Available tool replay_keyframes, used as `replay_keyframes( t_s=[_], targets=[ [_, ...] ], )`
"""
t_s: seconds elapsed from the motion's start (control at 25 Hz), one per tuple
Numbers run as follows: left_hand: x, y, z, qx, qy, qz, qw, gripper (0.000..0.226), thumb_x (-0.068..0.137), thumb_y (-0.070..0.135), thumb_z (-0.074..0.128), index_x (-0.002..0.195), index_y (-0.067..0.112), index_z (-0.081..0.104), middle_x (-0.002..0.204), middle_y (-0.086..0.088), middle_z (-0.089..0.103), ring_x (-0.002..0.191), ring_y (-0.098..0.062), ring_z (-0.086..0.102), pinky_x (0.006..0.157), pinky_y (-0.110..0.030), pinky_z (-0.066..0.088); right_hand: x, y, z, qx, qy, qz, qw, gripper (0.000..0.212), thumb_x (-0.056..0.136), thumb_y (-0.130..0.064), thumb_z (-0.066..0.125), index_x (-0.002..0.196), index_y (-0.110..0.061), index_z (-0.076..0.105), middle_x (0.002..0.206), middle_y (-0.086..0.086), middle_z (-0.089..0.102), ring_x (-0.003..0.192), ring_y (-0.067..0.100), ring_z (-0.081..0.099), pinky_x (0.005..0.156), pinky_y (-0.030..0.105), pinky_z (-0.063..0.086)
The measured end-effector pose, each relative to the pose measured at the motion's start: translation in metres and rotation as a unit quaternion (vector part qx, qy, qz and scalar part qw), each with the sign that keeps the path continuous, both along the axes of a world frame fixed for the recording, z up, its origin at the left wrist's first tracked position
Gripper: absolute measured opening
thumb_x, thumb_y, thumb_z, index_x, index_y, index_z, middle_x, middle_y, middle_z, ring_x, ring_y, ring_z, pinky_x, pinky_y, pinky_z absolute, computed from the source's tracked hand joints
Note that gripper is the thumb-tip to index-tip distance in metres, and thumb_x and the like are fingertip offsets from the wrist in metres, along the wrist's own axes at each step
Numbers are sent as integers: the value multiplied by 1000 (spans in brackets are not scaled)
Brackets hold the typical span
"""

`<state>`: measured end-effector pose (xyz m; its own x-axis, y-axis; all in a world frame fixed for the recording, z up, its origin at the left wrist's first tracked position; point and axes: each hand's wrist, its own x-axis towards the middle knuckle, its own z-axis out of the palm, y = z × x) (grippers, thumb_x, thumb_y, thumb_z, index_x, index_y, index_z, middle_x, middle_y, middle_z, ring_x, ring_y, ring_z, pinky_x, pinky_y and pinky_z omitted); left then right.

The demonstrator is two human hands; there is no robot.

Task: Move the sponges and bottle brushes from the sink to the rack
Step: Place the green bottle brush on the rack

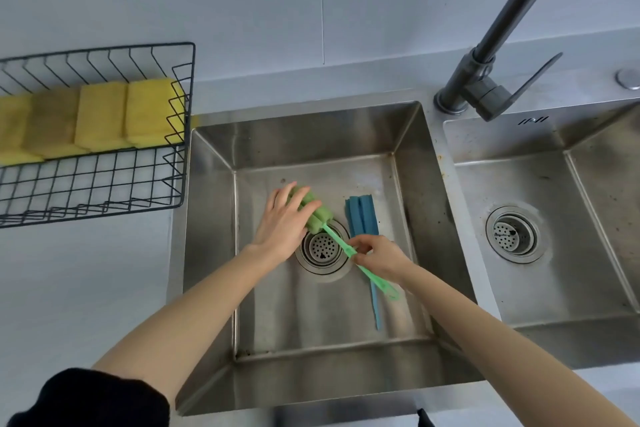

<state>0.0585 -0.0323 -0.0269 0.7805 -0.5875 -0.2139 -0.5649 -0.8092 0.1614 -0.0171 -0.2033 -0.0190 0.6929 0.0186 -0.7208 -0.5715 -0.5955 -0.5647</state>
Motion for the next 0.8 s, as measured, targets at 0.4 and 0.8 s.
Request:
replay_keyframes(
  t_s=[0.4, 0.8],
  targets=[
    [20, 26, 100, -65, -180, 14, 981, 45, 69, 21, 73, 112, 13, 61, 117, -12, 64, 114, -38, 53, 101, -53, 36, 20, -17, 83, -24, -117, -12, 993, 28, 92, -20, 49, 109, -3, 62, 89, 6, 67, 85, 21, 65, 79, 27, 50],
    [20, 97, 172, -136, -233, 111, 957, 45, 74, 28, 70, 115, 16, 61, 115, -7, 65, 115, -33, 47, 93, -48, 39, 44, -3, 161, 66, -212, -130, 966, 22, 93, -9, 48, 111, -2, 58, 71, 1, 61, 49, -1, 63, 55, 10, 54]
  ],
)
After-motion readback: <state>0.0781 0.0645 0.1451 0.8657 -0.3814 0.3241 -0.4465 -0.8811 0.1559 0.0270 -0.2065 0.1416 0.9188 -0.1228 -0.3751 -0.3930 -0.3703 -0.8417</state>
